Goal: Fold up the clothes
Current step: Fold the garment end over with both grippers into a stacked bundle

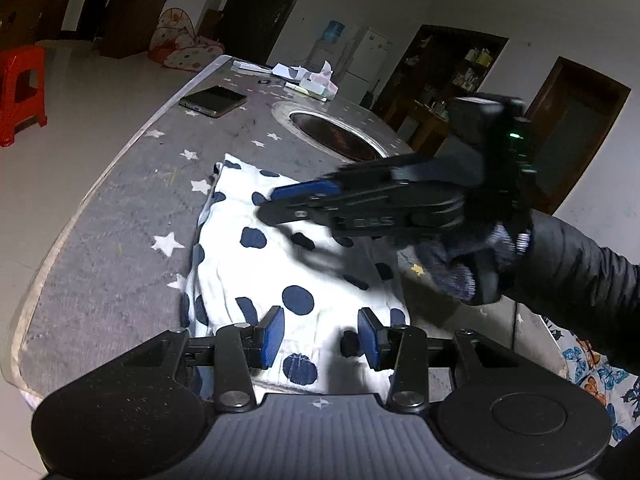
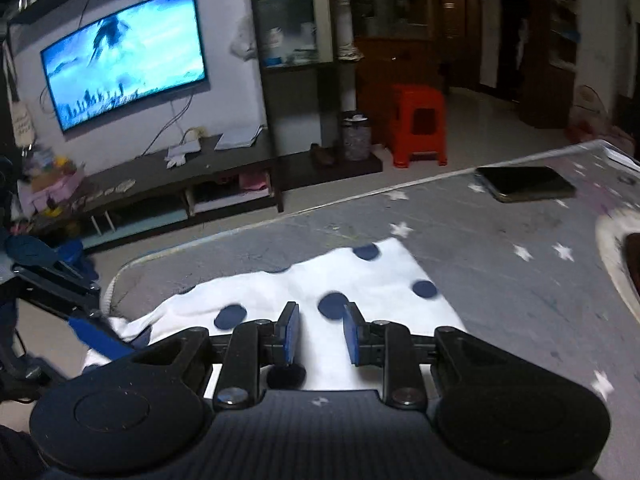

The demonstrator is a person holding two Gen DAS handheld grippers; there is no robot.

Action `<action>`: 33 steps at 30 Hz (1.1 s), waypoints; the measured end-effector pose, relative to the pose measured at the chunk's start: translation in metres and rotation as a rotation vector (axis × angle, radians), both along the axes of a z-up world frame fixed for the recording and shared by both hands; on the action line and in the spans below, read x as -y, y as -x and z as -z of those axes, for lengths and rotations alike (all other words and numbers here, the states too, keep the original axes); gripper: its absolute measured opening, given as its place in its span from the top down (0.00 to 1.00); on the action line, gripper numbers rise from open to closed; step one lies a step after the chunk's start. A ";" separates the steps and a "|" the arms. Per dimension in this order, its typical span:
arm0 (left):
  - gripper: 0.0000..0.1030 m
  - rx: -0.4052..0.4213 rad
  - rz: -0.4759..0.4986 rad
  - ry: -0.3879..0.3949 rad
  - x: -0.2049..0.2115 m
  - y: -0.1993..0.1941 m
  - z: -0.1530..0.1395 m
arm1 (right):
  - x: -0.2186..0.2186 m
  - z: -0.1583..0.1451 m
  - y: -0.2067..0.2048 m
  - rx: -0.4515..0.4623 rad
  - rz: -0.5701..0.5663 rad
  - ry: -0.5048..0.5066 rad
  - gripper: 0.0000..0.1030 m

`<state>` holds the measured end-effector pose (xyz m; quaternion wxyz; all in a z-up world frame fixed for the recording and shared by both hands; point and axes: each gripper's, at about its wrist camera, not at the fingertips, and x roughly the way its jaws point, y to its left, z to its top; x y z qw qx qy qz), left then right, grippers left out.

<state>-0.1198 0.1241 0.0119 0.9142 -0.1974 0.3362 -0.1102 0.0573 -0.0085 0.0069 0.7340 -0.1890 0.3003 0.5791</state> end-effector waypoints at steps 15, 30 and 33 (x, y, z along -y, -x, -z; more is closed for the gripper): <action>0.57 -0.002 -0.004 0.025 -0.003 0.002 0.003 | -0.038 0.008 -0.041 -0.011 0.100 0.009 0.77; 0.56 -0.004 -0.020 0.013 -0.001 0.004 0.002 | -0.010 0.008 0.035 0.022 -0.114 0.037 0.73; 0.56 0.003 -0.014 0.002 0.000 0.009 -0.002 | -0.003 -0.001 0.030 0.032 -0.100 0.022 0.71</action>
